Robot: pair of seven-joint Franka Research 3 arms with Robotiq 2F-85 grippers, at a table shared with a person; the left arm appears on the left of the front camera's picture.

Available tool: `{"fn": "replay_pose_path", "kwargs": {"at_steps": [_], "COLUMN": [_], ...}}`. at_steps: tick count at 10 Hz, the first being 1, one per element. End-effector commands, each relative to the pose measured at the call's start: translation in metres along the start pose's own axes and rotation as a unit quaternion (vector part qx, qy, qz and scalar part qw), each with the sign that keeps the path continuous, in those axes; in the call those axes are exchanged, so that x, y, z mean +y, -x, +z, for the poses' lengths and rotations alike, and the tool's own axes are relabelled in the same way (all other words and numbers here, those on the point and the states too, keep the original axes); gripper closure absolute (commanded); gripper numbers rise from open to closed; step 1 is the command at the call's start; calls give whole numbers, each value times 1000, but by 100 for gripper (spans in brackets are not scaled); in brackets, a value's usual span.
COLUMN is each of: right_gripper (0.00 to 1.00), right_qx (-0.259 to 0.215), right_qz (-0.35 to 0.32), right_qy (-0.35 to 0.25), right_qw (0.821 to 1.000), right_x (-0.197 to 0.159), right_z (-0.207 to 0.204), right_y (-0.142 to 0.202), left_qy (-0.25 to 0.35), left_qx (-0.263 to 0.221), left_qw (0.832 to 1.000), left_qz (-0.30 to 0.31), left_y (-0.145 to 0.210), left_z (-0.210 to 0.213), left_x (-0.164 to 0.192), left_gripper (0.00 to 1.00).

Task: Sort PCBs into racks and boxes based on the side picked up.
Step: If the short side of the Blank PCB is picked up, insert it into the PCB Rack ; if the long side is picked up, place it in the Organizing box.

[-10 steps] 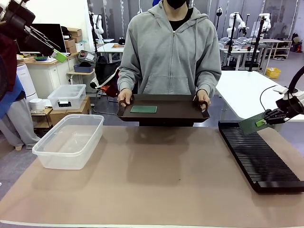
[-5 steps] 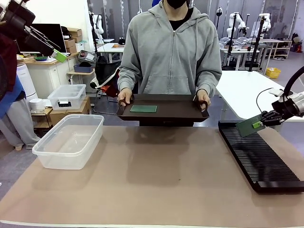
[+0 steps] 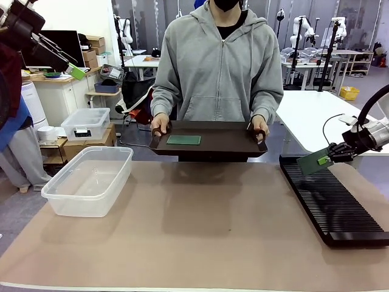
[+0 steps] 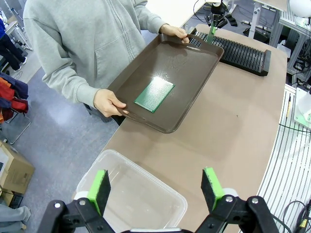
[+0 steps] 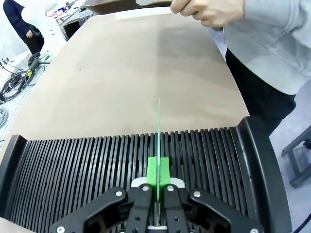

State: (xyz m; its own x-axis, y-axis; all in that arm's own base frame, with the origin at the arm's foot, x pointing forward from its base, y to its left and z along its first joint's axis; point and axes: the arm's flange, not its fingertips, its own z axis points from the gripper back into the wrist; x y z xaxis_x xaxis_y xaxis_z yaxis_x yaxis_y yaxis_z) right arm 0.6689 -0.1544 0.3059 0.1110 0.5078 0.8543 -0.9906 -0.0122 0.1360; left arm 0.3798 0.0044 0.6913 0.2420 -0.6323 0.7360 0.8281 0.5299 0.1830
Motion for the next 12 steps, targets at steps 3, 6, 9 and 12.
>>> {"fn": "replay_pose_path", "kwargs": {"at_steps": [3, 6, 9, 12], "right_gripper": [98, 98, 98, 98], "right_qx": [8, 13, 7, -32], "right_qz": [16, 14, 12, 18], "right_qy": [-3, -7, -12, -6], "right_qw": [1000, 1000, 1000, 999], "right_x": [-4, -4, -4, -4], "right_z": [-8, -12, -18, -24], "right_y": [5, 10, 16, 22], "left_qy": [4, 4, 4, 4], "left_qx": [0, 0, 0, 0], "left_qw": [1000, 1000, 1000, 1000], "left_qz": [-2, -2, -2, -2], "left_y": [1, 1, 1, 1], "left_z": [1, 1, 1, 1], "left_x": [-1, -1, -1, -1], "left_gripper": [0, 0, 0, 0]}}
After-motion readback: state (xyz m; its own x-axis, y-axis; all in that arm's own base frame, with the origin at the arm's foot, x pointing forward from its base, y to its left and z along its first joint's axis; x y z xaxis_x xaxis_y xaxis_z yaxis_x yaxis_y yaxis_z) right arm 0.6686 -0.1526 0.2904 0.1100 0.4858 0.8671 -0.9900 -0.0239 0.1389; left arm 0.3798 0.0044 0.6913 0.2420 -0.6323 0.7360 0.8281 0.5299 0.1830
